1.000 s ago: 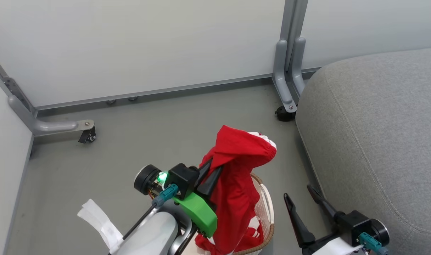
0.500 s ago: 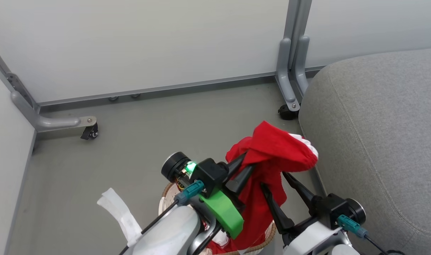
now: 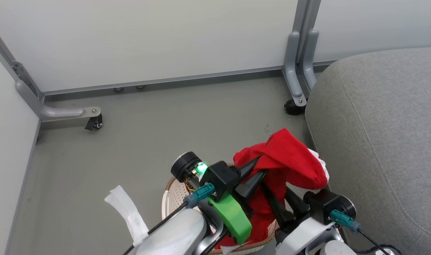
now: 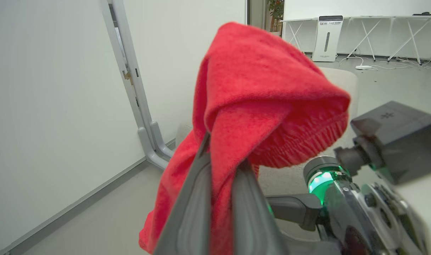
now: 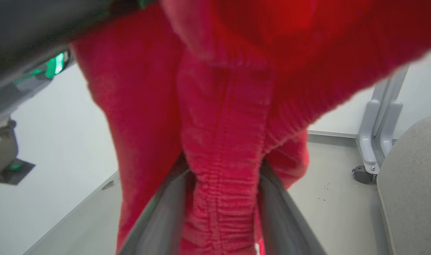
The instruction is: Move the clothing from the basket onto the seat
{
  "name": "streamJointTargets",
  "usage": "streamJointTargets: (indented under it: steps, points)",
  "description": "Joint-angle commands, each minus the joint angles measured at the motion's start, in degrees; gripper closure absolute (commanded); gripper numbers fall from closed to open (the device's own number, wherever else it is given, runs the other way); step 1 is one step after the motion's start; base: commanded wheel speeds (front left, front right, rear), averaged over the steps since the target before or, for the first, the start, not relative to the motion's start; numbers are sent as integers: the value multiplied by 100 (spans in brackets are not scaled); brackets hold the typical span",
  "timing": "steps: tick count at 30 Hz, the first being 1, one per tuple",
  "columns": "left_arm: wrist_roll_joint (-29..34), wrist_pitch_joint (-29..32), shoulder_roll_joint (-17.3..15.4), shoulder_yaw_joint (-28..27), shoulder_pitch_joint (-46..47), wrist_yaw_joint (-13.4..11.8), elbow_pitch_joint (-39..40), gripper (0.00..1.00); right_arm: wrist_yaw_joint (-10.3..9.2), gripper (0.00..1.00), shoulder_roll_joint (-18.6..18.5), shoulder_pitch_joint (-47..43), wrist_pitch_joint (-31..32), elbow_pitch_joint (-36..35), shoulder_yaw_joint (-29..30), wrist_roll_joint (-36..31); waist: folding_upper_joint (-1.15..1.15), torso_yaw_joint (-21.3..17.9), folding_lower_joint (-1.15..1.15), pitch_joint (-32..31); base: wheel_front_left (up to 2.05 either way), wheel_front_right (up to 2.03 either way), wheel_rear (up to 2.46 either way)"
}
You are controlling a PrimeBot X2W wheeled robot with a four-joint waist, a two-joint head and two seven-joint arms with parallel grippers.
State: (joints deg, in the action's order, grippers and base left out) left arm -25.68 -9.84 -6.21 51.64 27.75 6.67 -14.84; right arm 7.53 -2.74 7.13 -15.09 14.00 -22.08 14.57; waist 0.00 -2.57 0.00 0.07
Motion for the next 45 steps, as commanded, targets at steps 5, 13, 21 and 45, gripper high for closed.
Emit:
streamJointTargets:
  steps: [5, 13, 21, 45]
  points:
    - [-59, -61, -57, -18, 25, -60, -121, 100, -8, 100, -24, 62, -13, 38, -78, 39, 0, 5, 0, 73, 0, 0, 0]
    - [-73, -119, -49, -22, 113, -65, -222, 100, -8, 100, -25, 54, -13, 15, -56, 24, 0, 18, 0, 138, 0, 0, 0]
    - [-73, -127, -71, 6, 126, -125, -287, 100, -8, 100, -25, 49, -13, -16, 0, -3, 0, 33, 0, 150, 0, 0, 0]
    - [-198, -232, -124, -3, 153, -184, -360, 0, -8, 100, -46, 92, -12, 26, 28, -15, 0, 1, 0, 148, 0, 0, 0]
